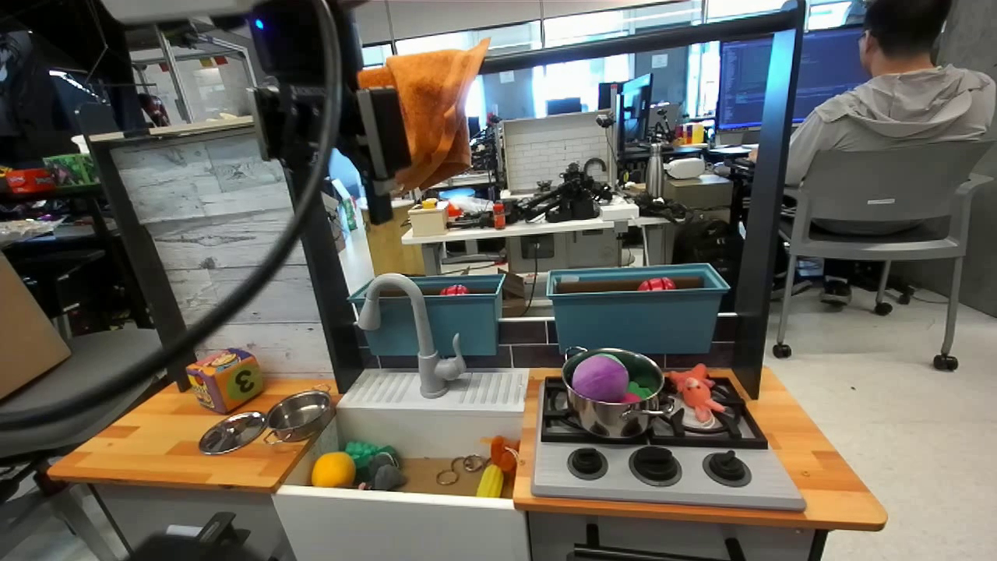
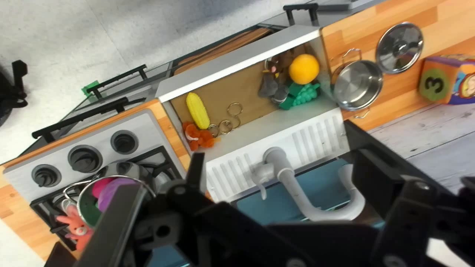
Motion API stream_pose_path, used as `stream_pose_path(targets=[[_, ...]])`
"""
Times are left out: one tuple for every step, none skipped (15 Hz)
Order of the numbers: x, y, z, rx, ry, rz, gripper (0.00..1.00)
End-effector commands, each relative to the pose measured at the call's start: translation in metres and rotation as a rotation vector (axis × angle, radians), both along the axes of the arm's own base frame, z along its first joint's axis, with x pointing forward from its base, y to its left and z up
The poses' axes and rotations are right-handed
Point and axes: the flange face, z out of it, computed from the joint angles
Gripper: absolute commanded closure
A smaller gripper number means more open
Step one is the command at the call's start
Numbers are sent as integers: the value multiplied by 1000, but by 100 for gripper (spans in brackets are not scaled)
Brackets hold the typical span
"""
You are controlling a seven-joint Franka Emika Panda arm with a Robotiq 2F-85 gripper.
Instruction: Pick up the pot
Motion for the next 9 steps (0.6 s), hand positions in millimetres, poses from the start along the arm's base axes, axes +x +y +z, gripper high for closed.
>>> stream_pose_path(targets=[[36, -45, -30, -37, -14, -116, 0], [42, -58, -37, -44, -13, -153, 0], [45, -75, -41, -48, -5, -188, 0], [48, -93, -47, -44, -1, -229, 0], [53, -110, -54, -42, 0, -268, 0], [58, -125, -60, -36, -8, -312, 0], [65, -143, -69, -13, -14, -355, 0], [70, -155, -75, 11, -22, -399, 0], [79, -168, -86, 47, -38, -444, 0]])
